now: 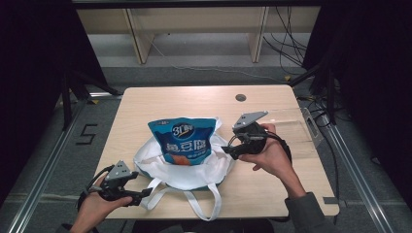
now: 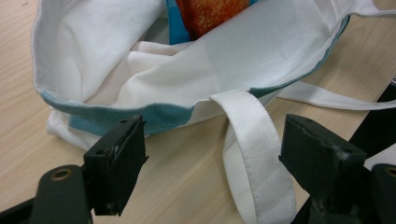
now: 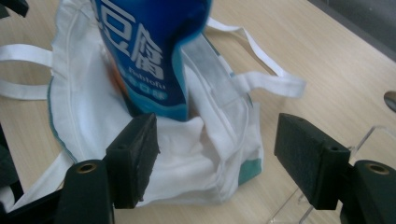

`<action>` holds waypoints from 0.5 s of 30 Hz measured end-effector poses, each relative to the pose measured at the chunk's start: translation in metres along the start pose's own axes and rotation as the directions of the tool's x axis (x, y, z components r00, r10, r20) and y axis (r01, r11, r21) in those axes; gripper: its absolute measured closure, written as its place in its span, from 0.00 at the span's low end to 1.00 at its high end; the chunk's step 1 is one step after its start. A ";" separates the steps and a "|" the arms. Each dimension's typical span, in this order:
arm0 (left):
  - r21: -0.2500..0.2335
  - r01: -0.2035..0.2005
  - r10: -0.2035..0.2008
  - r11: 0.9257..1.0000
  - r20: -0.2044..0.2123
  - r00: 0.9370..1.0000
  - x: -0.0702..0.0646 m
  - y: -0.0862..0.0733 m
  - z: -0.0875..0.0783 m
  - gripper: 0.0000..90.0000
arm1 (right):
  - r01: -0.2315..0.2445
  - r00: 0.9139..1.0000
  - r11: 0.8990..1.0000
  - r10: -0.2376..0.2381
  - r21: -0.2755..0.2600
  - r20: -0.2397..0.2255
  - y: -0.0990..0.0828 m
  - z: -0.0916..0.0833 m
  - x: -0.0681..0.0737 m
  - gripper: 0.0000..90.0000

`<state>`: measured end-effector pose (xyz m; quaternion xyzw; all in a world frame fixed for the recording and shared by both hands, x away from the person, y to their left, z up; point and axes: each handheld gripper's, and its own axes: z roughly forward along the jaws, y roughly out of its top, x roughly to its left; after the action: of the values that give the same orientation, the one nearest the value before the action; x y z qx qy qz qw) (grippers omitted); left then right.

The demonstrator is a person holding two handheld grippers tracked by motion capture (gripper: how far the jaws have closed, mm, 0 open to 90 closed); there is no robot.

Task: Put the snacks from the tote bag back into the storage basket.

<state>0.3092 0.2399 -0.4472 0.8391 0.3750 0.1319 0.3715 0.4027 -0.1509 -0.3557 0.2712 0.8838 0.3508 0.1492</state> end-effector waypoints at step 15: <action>0.033 0.009 -0.007 0.999 -0.048 0.999 0.012 -0.010 -0.008 0.25 | 0.137 0.988 0.990 -0.135 0.023 -0.079 0.071 -0.011 0.007 0.36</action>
<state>0.3084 0.2573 -0.4500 0.8403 0.3893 0.1443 0.3487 0.4184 -0.1096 -0.2988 0.1984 0.9103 0.3375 0.1346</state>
